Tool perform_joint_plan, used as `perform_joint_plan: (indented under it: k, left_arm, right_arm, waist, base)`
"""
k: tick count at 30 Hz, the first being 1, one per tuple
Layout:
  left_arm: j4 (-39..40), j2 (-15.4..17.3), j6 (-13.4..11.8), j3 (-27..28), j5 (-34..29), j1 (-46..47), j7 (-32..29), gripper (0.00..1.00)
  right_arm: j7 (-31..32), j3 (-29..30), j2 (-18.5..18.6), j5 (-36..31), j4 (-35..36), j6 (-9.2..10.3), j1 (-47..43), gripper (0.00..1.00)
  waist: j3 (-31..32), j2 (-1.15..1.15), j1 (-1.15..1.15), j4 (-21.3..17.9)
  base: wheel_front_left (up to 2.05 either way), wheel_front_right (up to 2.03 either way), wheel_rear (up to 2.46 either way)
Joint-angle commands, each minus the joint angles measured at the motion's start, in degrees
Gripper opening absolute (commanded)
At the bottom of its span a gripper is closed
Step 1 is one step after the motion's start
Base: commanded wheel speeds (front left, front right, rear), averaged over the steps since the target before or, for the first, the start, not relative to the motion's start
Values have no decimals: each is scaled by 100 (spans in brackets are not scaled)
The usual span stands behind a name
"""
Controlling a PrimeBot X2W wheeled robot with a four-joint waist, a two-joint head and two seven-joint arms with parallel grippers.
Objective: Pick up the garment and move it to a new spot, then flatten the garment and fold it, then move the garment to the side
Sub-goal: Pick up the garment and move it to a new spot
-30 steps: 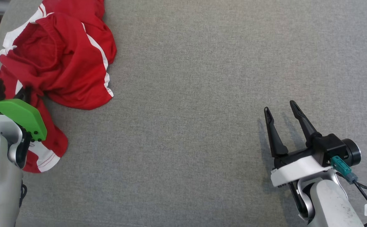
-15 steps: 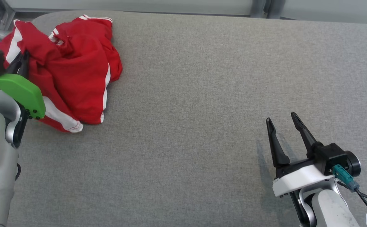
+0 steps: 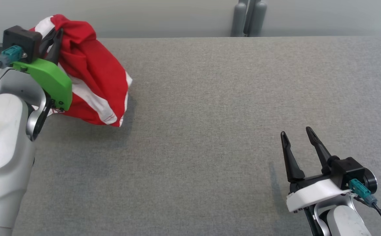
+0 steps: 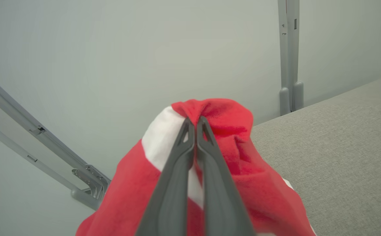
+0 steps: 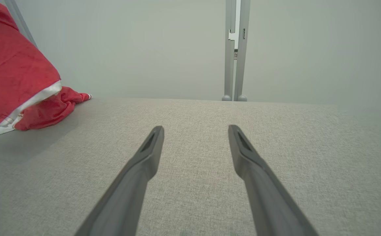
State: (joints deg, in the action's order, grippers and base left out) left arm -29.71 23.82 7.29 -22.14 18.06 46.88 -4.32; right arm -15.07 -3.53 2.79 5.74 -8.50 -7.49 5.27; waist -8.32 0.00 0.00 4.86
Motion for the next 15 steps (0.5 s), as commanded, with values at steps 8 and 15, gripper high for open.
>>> perform_joint_plan:
  k: [8, 15]
  left_arm:
    - [622, -85, 17, -667, -50, 413, -146, 0]
    - [1012, -249, 18, -1539, 176, 802, -156, 0]
  right_arm:
    - [-21, 36, 18, 55, -29, 0, -157, 100]
    - [-21, 88, 16, 64, -1, 0, -196, 100]
  waist:
    - [299, 0, 0, -775]
    - [287, 0, 0, -1265]
  base:
    - [0, 0, 0]
    - [0, 0, 0]
